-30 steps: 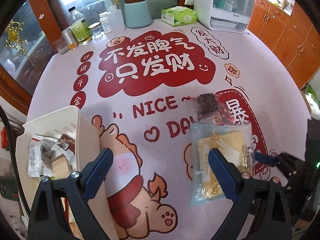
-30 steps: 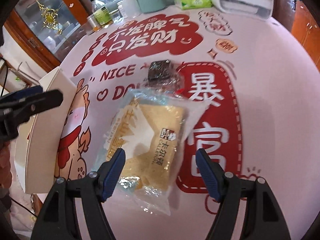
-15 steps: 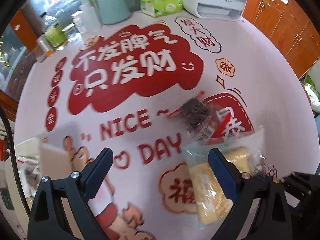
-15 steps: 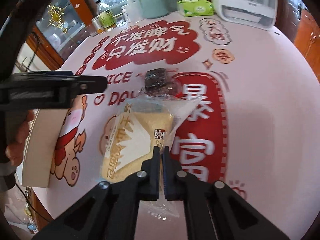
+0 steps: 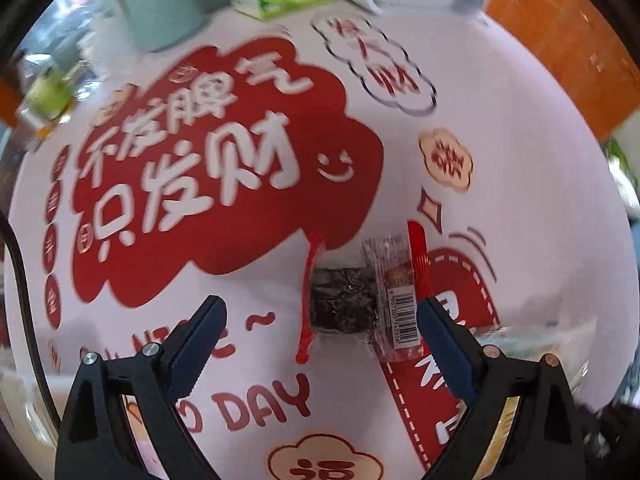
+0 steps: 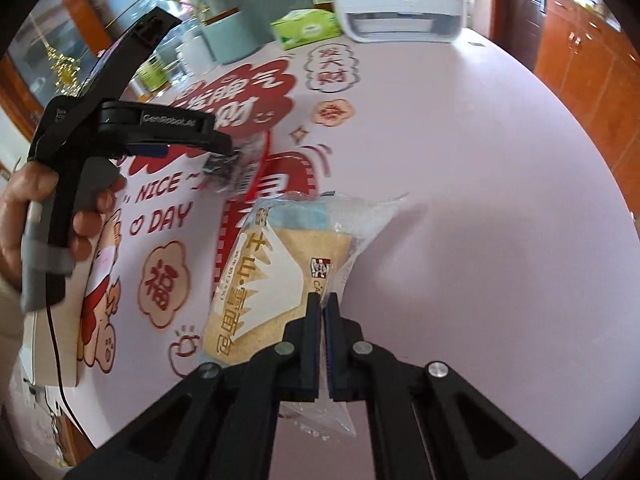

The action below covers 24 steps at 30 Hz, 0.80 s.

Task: Organize snacks
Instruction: 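Grasp the clear cake bag with the right tool while the left tool grasps the dark red-edged packet, then carry both held packets into the white tray and release them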

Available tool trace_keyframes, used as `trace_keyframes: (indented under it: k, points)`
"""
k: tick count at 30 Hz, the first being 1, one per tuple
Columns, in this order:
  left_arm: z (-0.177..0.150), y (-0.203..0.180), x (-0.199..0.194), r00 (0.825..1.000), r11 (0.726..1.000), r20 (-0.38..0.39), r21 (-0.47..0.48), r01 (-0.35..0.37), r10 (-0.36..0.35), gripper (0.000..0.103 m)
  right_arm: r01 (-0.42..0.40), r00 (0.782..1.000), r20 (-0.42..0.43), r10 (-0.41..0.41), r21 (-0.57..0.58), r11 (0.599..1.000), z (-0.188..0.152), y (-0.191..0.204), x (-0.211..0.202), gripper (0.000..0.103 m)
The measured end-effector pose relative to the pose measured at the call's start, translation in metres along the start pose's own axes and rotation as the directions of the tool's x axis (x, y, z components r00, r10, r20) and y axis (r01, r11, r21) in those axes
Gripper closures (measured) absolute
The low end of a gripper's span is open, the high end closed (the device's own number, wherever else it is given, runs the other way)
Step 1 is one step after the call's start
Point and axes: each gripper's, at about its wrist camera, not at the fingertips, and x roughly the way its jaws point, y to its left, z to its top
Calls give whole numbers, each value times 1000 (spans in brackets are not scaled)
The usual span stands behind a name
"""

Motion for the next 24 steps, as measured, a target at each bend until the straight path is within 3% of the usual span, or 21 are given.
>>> trace_keyframes:
  k: [2,4,8,10,16,24]
  points:
    - [3,1,12,999,1000,-34,2,-14,14,10,5,1000,2,-5,22,1000,-3,-9,-1,102]
    - [5,4,22,998,1000,-66,-16,4,-5,30,6,1000,4,-6,38,999,-4,-16,-1,102]
    - [5,1,23,999,999,-39,-35,20,-22,37,2,1000,9,-2,45,999,-4,-22,-1,102]
    - [6,-5,19,1000,1000,-8,-10,16,-16,61,0,1000,9,0,43,999,-3,-23,0,102]
    - [-1,-5,10,1000,1000,2,-17,17,-17,62,-8,1000,13,7,38,999,-1,-22,0,102]
    - [-35,8,-57,994,998,100,-40,43,-39,62,-23,998,53,24,-15,1000,8,-5,-19,102]
